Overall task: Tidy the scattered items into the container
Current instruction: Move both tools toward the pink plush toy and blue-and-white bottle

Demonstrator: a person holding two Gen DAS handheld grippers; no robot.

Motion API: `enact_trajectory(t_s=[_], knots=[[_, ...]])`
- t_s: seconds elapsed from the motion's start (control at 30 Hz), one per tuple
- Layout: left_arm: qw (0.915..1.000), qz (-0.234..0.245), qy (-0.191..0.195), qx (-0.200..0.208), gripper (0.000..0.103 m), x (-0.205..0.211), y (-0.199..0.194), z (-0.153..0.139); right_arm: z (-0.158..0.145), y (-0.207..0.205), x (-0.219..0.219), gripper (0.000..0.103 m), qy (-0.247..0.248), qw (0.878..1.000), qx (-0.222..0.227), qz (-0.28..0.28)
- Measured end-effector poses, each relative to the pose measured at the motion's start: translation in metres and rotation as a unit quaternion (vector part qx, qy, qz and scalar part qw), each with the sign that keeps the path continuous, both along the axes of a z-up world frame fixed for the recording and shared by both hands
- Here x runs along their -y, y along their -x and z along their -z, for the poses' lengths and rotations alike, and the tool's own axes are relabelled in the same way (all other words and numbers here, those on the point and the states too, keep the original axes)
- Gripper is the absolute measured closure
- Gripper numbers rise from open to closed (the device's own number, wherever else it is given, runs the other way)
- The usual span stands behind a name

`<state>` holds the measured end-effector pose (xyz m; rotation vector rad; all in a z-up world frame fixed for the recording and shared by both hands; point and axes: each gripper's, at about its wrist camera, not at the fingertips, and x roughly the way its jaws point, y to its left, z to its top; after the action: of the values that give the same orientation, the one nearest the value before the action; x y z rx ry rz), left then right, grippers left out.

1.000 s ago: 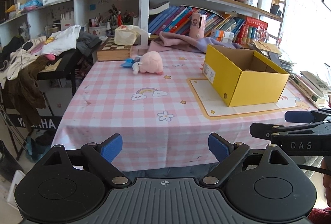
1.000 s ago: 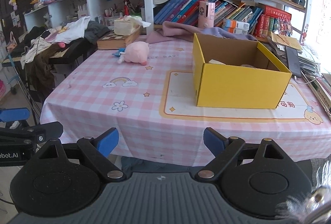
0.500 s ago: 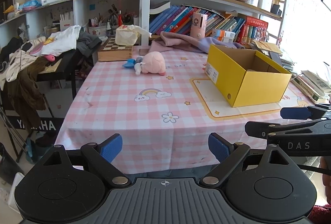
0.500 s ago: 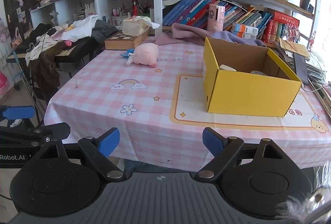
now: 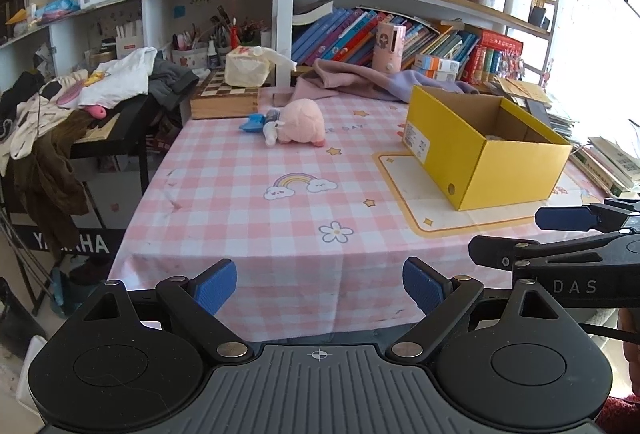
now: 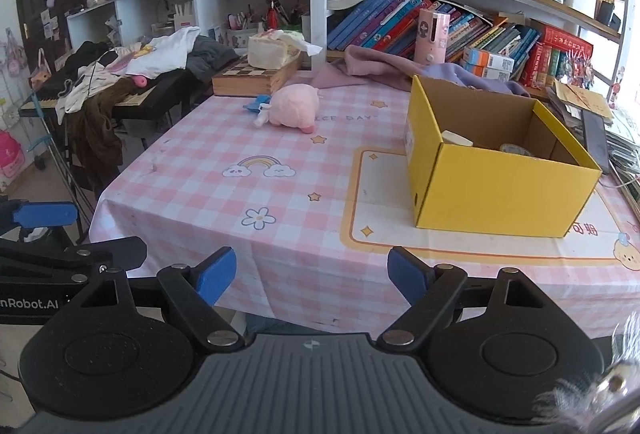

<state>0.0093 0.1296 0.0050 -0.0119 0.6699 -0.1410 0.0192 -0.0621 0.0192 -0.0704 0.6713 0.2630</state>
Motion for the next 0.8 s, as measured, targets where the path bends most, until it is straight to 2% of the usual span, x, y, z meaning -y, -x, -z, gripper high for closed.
enact_trajectory(t_s=[0.3, 0.5, 0.8], knots=[[0.9999, 0.004, -0.004, -0.009, 0.011, -0.006, -0.020, 0.006, 0.006, -0.025, -0.005, 0.020, -0.004, 1.000, -0.009, -0.001], [1.0000, -0.003, -0.003, 0.006, 0.011, -0.010, -0.038, 0.005, 0.004, -0.047, -0.014, 0.020, -0.002, 1.000, 0.002, -0.016], [0.9998, -0.015, -0.014, 0.009, 0.011, -0.013, -0.086, -0.001, 0.001, -0.095, -0.014, 0.020, -0.012, 1.000, 0.003, -0.017]])
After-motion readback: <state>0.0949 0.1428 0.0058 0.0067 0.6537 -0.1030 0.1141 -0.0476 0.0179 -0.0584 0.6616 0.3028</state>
